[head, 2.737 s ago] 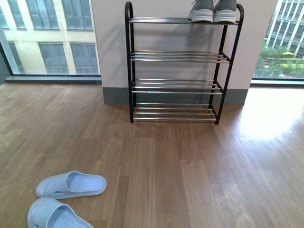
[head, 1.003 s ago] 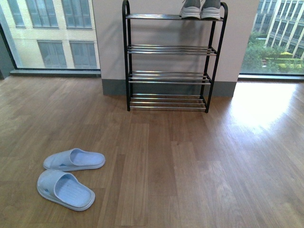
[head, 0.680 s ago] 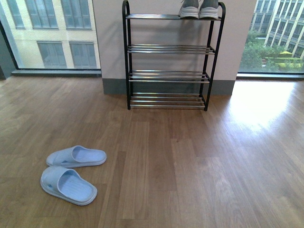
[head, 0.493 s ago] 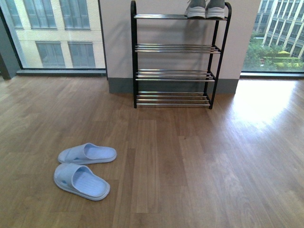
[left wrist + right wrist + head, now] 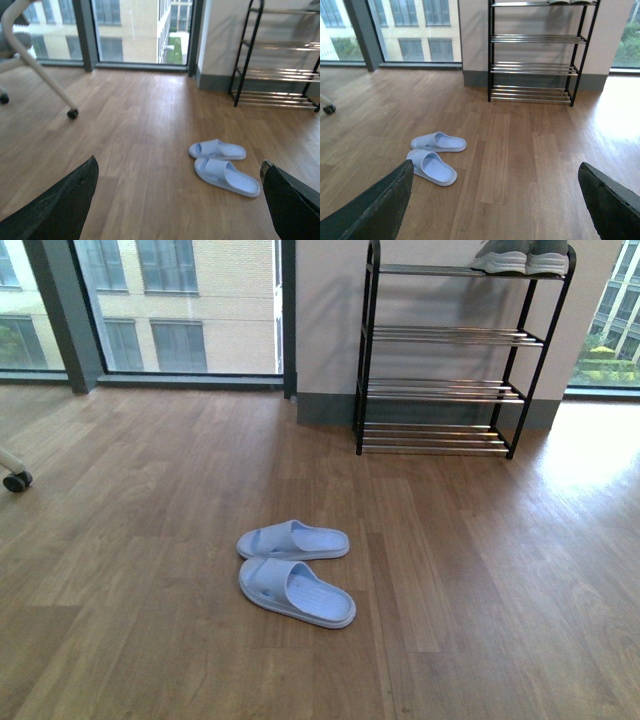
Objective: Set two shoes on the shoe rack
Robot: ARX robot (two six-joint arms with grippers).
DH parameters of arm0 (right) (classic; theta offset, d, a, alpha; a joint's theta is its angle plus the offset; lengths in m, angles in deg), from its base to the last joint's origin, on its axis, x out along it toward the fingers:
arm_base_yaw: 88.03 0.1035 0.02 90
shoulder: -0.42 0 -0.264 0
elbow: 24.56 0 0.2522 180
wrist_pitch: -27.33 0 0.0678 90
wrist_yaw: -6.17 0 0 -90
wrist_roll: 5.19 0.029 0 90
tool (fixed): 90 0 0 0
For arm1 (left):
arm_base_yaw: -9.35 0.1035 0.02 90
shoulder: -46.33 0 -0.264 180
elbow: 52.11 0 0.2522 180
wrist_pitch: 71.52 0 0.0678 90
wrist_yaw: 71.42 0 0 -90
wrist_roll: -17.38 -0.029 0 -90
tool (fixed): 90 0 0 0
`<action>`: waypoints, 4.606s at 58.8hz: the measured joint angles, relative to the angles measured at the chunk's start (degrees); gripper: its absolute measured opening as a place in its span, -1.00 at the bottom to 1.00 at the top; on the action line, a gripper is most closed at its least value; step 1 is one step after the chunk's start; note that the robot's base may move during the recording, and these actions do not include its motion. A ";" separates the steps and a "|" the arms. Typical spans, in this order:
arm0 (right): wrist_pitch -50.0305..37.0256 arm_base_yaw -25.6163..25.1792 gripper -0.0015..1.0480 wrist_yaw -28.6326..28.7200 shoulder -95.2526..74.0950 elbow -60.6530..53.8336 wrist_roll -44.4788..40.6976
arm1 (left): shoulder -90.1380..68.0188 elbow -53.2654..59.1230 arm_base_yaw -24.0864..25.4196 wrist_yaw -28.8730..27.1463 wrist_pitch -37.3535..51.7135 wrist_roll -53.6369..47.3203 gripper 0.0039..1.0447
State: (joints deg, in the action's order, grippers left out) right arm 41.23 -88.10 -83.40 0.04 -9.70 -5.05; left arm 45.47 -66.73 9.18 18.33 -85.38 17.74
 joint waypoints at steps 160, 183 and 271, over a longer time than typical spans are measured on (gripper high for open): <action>-0.07 0.04 0.82 -0.39 0.15 -0.02 0.00 | -82.90 -18.62 -5.62 9.01 24.04 49.07 0.83; -0.07 0.04 0.82 -0.42 0.15 -0.02 0.00 | -137.26 -46.99 -15.23 21.49 16.37 40.48 0.83; -0.07 0.04 0.82 -0.42 0.15 -0.02 0.00 | -170.46 -84.96 -26.49 15.98 -1.22 37.88 0.83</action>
State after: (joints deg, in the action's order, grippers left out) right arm 41.17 -88.06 -83.82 0.19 -9.72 -5.05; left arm -124.99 -151.69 -17.31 34.31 -86.61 55.62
